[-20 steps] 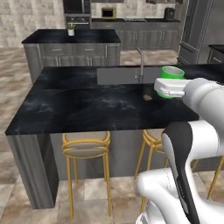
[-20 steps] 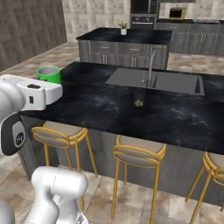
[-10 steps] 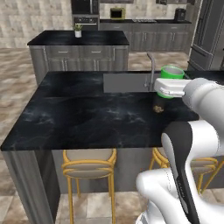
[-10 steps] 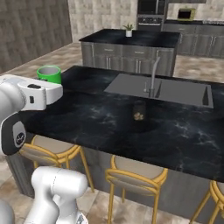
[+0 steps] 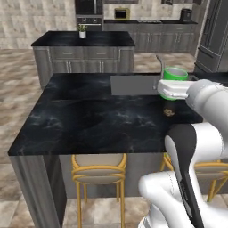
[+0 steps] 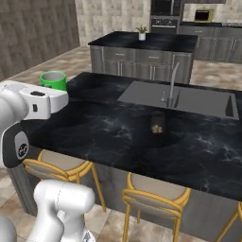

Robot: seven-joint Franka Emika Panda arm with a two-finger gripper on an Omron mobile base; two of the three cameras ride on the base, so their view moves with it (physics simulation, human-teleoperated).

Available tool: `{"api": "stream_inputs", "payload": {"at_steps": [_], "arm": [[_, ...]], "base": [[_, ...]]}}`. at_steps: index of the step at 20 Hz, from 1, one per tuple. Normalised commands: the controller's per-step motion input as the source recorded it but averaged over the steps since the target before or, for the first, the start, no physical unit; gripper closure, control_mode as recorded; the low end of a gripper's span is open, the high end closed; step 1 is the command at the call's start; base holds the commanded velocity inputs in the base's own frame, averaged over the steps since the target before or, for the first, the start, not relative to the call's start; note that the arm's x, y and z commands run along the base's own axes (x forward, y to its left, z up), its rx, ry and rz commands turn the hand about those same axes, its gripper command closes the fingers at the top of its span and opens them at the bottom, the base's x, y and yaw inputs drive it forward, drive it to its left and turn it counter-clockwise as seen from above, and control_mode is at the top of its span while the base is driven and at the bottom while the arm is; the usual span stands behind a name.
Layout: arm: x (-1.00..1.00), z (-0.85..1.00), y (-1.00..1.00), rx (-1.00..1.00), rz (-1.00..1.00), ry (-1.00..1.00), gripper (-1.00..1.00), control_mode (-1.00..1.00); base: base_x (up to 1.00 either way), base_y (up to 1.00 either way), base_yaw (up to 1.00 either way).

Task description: Open the cabinet directly in front. Then move the liquor and the mug to the dining counter with the jar on it.

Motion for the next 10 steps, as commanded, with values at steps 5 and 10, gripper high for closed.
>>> {"api": "stream_inputs", "payload": {"at_steps": [5, 10], "arm": [[0.0, 0.0, 0.0, 0.0, 0.0, 0.0, 1.0, 1.0], [0.0, 0.0, 0.0, 0.0, 0.0, 0.0, 1.0, 1.0]], "base": [[0.44, 0.27, 0.0], [0.53, 0.0, 0.0]]}}
